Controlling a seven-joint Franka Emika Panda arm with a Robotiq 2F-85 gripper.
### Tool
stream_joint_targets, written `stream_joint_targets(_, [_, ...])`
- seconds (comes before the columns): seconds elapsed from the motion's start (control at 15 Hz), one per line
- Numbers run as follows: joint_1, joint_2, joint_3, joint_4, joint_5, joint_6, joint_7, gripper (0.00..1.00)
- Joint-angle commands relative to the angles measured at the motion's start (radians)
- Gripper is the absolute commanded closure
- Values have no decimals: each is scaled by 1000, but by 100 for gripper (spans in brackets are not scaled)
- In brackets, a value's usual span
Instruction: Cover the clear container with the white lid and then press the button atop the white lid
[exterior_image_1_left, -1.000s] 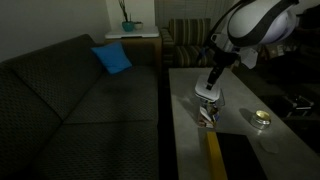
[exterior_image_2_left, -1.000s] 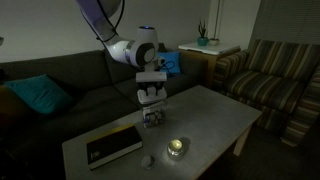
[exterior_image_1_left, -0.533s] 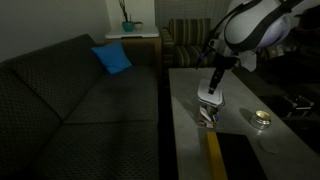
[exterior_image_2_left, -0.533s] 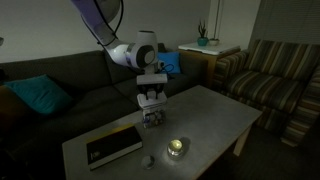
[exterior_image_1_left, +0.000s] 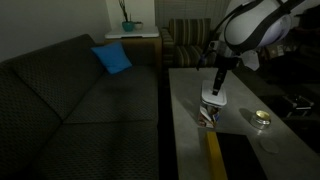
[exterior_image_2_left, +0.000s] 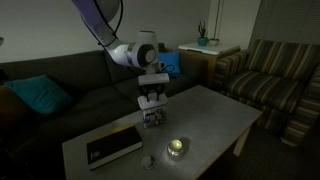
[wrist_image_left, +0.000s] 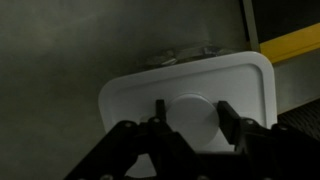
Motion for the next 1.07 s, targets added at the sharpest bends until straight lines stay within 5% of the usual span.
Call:
stream_joint_targets(0.0, [33, 6, -47, 26, -25, -51, -10, 71])
stream_joint_targets(0.4, [86, 35, -96, 71, -73, -117, -11, 71])
stream_joint_targets(0.47, [89, 42, -93, 82, -73, -124, -14, 55])
stream_joint_targets(0.53, [88, 41, -91, 81, -72, -124, -16, 21])
stream_joint_targets(0.8, [85, 2, -96, 30, -78, -94, 1, 2])
stream_joint_targets(1.0, [80, -28, -100, -5, -80, -86, 7, 0])
